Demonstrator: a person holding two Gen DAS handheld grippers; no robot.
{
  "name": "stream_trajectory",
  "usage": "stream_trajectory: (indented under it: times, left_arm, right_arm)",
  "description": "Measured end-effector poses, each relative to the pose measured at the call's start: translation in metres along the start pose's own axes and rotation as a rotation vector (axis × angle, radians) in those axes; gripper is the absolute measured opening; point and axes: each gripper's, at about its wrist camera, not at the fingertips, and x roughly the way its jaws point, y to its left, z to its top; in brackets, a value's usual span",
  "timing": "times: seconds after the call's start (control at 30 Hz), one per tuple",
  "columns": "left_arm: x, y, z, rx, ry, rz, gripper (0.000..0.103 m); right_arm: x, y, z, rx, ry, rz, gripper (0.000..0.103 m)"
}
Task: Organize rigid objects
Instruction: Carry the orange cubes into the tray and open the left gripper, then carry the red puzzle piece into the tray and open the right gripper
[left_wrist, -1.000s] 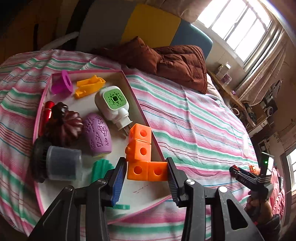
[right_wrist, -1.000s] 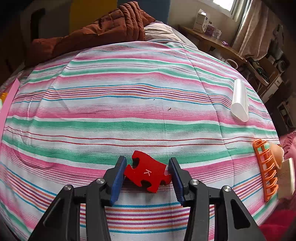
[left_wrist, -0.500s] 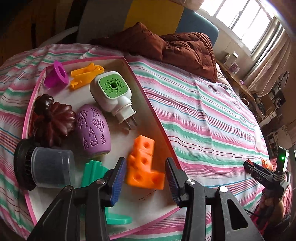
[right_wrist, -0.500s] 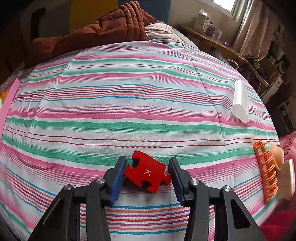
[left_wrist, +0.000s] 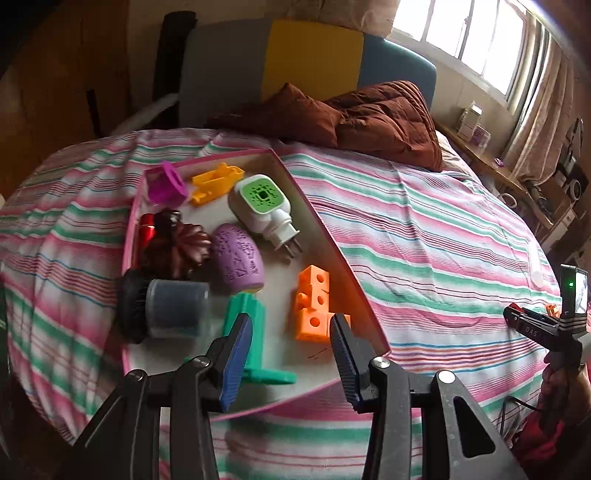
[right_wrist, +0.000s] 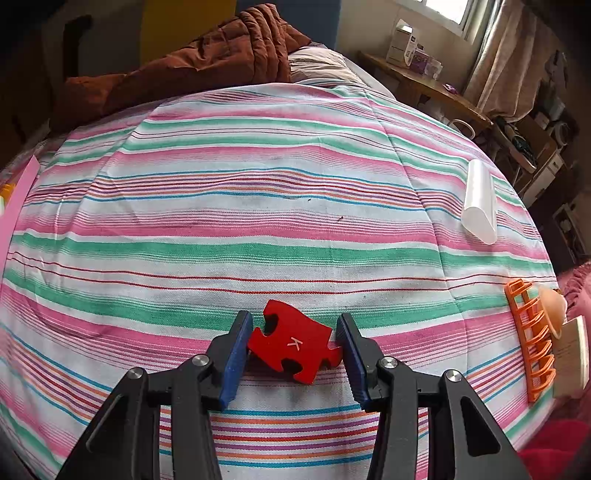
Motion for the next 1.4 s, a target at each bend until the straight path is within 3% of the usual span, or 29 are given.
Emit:
stream_trajectory:
  times: [0.2, 0.93, 1.03, 1.13, 1.4]
  left_arm:
    - [-0.023, 0.004, -0.009, 0.035, -0.053, 0.046, 0.044]
    - [-0.039, 0.035, -0.022, -0.02, -0.071, 0.091, 0.044]
    - [-0.041, 0.04, -0.023, -0.023, -0.076, 0.1, 0.044]
    - [-0.044, 0.046, -0.025, -0.023, -0.08, 0.111, 0.044]
    - [-0.05, 0.064, -0.03, -0.046, -0.091, 0.14, 0.044]
  right_arm:
    - [-0.001, 0.0, 0.0, 0.006, -0.008, -0.001, 0.048]
    - [-0.004, 0.006, -0.005, 0.019, -0.055, -0.028, 0.047]
    - [-0.006, 0.008, -0.002, 0.033, -0.043, 0.004, 0.047]
    - [-0.013, 0.019, 0.003, 0.049, -0.034, 0.095, 0.047]
    - [-0.067, 0.12, 0.031, -0.117, -0.152, 0.305, 0.047]
